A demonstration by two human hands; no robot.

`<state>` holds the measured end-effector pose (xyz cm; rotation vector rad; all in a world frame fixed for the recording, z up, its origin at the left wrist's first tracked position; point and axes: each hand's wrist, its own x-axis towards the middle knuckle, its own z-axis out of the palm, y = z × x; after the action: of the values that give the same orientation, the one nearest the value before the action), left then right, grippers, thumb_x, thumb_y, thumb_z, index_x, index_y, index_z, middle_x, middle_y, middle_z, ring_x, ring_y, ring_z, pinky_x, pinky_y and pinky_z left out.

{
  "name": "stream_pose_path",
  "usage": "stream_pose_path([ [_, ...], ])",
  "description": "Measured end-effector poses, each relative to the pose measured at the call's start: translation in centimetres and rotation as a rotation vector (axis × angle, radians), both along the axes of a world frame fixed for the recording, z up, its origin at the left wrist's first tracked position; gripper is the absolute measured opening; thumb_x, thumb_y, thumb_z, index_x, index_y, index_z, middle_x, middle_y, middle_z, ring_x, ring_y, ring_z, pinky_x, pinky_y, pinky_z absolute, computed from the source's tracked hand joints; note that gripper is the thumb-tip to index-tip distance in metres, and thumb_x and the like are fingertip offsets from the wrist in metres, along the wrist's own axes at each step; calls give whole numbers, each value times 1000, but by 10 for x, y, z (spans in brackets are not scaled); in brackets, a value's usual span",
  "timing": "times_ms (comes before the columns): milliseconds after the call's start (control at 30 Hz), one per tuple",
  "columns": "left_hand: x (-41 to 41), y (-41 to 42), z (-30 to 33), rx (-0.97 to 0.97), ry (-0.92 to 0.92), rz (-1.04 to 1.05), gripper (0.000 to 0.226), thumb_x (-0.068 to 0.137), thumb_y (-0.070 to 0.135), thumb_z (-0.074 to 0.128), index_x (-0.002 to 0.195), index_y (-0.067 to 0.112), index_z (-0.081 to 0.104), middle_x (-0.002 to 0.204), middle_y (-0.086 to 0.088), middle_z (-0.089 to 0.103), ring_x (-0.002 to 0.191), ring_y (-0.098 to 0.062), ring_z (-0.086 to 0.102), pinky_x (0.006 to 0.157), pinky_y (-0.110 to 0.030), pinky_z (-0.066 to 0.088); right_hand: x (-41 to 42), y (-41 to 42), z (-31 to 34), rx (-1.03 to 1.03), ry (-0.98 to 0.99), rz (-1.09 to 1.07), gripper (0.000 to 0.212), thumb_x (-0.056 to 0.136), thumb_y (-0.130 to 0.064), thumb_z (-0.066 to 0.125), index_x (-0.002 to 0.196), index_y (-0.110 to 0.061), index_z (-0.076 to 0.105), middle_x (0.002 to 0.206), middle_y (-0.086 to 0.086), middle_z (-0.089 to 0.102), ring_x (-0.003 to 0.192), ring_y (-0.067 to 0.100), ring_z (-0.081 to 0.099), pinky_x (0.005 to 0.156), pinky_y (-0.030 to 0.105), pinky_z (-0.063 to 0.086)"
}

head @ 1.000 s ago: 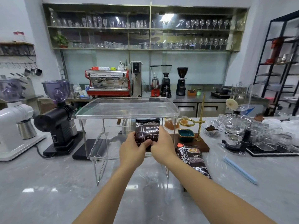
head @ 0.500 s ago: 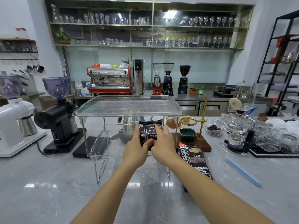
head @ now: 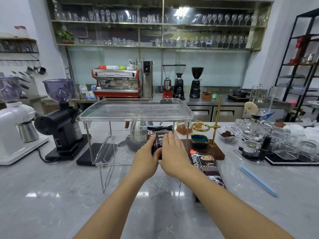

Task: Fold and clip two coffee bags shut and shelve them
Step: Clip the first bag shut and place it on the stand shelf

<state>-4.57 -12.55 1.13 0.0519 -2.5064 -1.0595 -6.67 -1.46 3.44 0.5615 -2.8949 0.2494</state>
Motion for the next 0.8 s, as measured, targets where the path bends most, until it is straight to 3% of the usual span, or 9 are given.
stream_pose_path([
  [67, -1, -3, -3, -56, 0, 17, 53, 102, 33, 49, 152, 29, 34, 124, -1, 71, 114, -28, 65, 105, -44, 45, 1, -2, -2, 52, 23, -8, 86, 93, -14, 53, 155, -2, -5, 165, 19, -9, 153, 35, -8, 125, 46, 3],
  [133, -2, -7, -4, -70, -9, 19, 51, 101, 34, 48, 151, 30, 36, 119, 0, 73, 111, -28, 66, 101, -47, 47, 2, -5, -2, 94, 34, -14, 84, 93, -14, 52, 155, -1, -3, 165, 22, -7, 152, 38, -6, 125, 48, 2],
  [367, -3, -9, -4, -149, -87, 9, 53, 103, 36, 44, 153, 28, 31, 140, -3, 63, 124, -29, 60, 107, -48, 43, 2, -4, -3, 195, 57, -3, 83, 92, -16, 51, 154, 3, -2, 163, 26, -7, 152, 40, -9, 124, 49, -3],
  [467, -1, -11, -1, -251, -122, 32, 56, 102, 42, 42, 154, 32, 27, 153, -1, 49, 134, -27, 52, 112, -50, 38, 6, -4, -4, 216, 59, -4, 87, 91, -17, 51, 153, 3, -8, 162, 26, -16, 150, 40, -18, 123, 49, -7],
  [600, 1, -12, 9, -473, -178, 96, 62, 100, 53, 36, 156, 33, 20, 167, -6, 20, 148, -28, 31, 118, -52, 24, 13, 1, -1, 196, 84, 22, 89, 92, -21, 50, 153, 3, -11, 162, 25, -17, 150, 38, -18, 123, 47, -9],
  [700, 7, -14, 10, -468, -71, 70, 68, 98, 53, 43, 157, 27, 21, 167, -8, 17, 150, -28, 28, 120, -49, 27, 22, 13, -2, 120, 120, 106, 84, 94, -17, 47, 154, -1, -10, 164, 19, -17, 151, 33, -18, 124, 44, -8],
  [800, 23, -7, 10, -427, 167, -11, 61, 96, 37, 57, 152, 19, 38, 161, -7, 35, 144, -27, 40, 118, -42, 35, 35, 29, -3, 13, 92, 237, 79, 98, -16, 45, 156, -7, -8, 166, 10, -14, 153, 25, -16, 125, 39, -5],
])
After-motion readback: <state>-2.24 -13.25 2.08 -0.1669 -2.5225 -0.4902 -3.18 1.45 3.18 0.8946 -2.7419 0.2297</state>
